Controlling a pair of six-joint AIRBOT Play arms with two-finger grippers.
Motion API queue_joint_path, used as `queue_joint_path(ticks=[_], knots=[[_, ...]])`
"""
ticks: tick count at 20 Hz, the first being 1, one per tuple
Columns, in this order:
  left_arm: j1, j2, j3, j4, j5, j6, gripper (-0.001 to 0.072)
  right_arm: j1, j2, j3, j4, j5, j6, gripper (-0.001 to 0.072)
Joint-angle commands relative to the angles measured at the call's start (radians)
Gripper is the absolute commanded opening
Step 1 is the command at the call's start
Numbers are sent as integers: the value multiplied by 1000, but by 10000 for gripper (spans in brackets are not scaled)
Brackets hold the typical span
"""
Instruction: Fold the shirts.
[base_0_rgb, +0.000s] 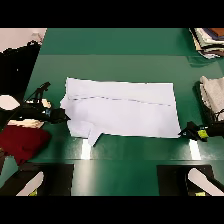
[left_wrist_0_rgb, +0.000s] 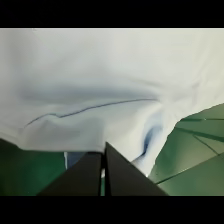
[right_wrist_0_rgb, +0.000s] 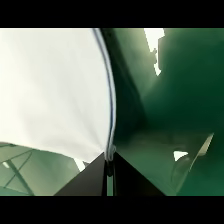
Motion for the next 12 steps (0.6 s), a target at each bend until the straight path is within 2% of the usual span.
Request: queue_joint_path(ticks=[1, 4, 6, 9, 12], knots=[[0, 114, 45, 131, -142, -53, 27, -2, 69, 56, -48, 103, -22, 16], [0, 246, 47, 98, -292, -66, 28, -3, 231, 136, -120, 206, -18, 15], [0, 263, 72, 51, -336, -90, 28, 0, 302, 205, -137, 208, 29, 15], [0, 221, 115, 44, -212, -68, 28, 79, 278, 319, -136, 161, 41, 15], [0, 95, 144, 44, -45, -14, 28, 203, 125, 437, -143, 94, 64, 15]])
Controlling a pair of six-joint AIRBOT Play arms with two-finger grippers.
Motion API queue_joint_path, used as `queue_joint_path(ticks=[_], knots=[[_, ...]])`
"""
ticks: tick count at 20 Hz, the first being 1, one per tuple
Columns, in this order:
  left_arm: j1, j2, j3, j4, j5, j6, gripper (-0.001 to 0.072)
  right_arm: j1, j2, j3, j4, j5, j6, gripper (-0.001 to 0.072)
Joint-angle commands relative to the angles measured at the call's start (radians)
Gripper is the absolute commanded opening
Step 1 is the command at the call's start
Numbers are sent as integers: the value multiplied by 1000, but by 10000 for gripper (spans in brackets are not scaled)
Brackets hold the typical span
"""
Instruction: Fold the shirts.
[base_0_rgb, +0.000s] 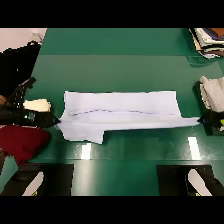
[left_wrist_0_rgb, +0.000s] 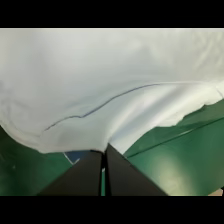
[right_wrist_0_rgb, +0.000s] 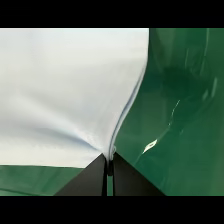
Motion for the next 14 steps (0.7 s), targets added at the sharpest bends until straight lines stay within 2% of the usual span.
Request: queue_joint_path(ticks=[1, 6, 10, 11, 12, 13, 14], knots=[[0, -129, 42, -7, 174, 56, 29, 115, -147, 143, -14, -79, 38, 15], [0, -449, 170, -7, 422, 89, 30, 181, -466, 351, -4, -144, 87, 16], [0, -627, 279, -14, 548, 104, 35, 176, -658, 501, 109, -150, 92, 36], [0, -647, 300, -15, 549, 104, 296, 166, -694, 531, 155, -155, 96, 244], [0, -655, 316, -16, 544, 97, 617, 158, -722, 556, 198, -150, 98, 407], [1, -655, 330, -18, 527, 93, 708, 145, -745, 573, 225, -132, 96, 461], [0, -652, 348, -18, 497, 94, 707, 126, -756, 579, 229, -109, 90, 461]])
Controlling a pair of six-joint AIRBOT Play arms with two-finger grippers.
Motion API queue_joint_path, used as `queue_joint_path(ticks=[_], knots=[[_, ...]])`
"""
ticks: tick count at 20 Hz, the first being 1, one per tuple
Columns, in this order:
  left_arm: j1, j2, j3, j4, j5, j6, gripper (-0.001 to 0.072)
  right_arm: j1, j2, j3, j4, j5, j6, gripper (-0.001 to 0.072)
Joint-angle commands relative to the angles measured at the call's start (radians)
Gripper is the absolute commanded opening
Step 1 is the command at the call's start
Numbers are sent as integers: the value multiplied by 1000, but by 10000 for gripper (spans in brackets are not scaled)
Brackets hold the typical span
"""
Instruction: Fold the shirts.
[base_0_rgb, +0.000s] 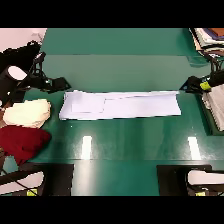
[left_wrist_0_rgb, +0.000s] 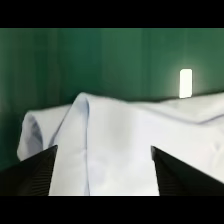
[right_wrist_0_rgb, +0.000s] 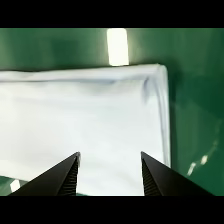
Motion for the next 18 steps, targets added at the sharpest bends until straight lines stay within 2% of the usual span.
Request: queue_joint_path(ticks=[1, 2, 3, 5, 6, 7, 10, 15, 16, 17, 18], knots=[[0, -34, 68, -5, -48, 0, 707, -41, -79, 45, 82, 44, -19, 461], [0, -29, 78, -5, -89, 1, 707, -62, -77, 22, 82, 60, -37, 461], [0, -26, 82, -25, -127, 1, 671, -88, -75, -10, 82, 75, -56, 461], [0, -26, 82, -69, -168, 12, 135, -135, -75, -83, 83, 83, -92, 464], [0, -26, 82, -87, -171, 13, 33, -156, -75, -119, 84, 71, -105, 509], [0, -27, 80, -119, -167, 13, 30, -173, -76, -154, 85, 51, -117, 536], [-12, -29, 77, -165, -164, 13, 30, -185, -82, -219, 86, 4, -143, 535], [-175, -61, 77, -159, -96, 8, 29, -111, -166, -219, 173, -13, -171, 505], [-213, -80, 77, -159, -80, 5, 29, -92, -180, -217, 213, -19, -177, 476], [-253, -105, 77, -163, -64, -1, 29, -77, -193, -204, 238, -20, -192, 344], [-288, -130, 77, -182, -40, 0, 29, -61, -203, -183, 240, -16, -195, 170]])
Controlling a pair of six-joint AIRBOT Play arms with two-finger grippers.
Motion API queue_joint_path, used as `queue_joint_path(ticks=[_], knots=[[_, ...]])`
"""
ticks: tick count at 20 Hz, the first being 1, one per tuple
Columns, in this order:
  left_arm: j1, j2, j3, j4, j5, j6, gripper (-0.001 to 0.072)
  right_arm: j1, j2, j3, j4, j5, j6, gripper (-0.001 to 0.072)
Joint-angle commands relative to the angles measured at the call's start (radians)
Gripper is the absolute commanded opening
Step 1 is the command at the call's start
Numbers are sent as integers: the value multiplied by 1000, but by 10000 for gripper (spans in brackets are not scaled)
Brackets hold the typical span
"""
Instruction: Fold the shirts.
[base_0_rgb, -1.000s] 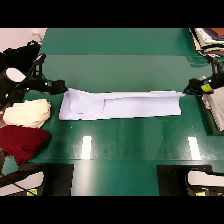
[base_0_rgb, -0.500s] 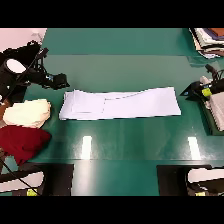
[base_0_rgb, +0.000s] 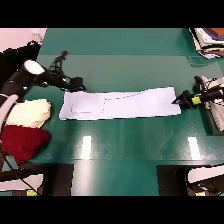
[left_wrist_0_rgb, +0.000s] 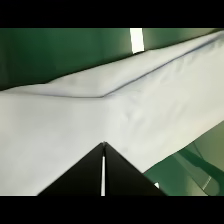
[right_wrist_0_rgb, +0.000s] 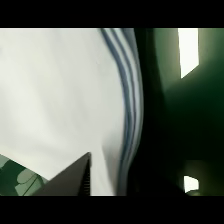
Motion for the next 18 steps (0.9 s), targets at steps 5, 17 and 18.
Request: queue_joint_path(ticks=[5, 17, 18], knots=[[-229, -190, 95, -84, 109, -10, 29, 94, 28, 164, 57, 69, -36, 15], [-395, -455, 325, -84, 119, -93, 29, 377, 238, 476, 242, 82, 58, 15], [-395, -461, 325, -79, 115, -99, 29, 402, 238, 481, 253, 74, 58, 15]])
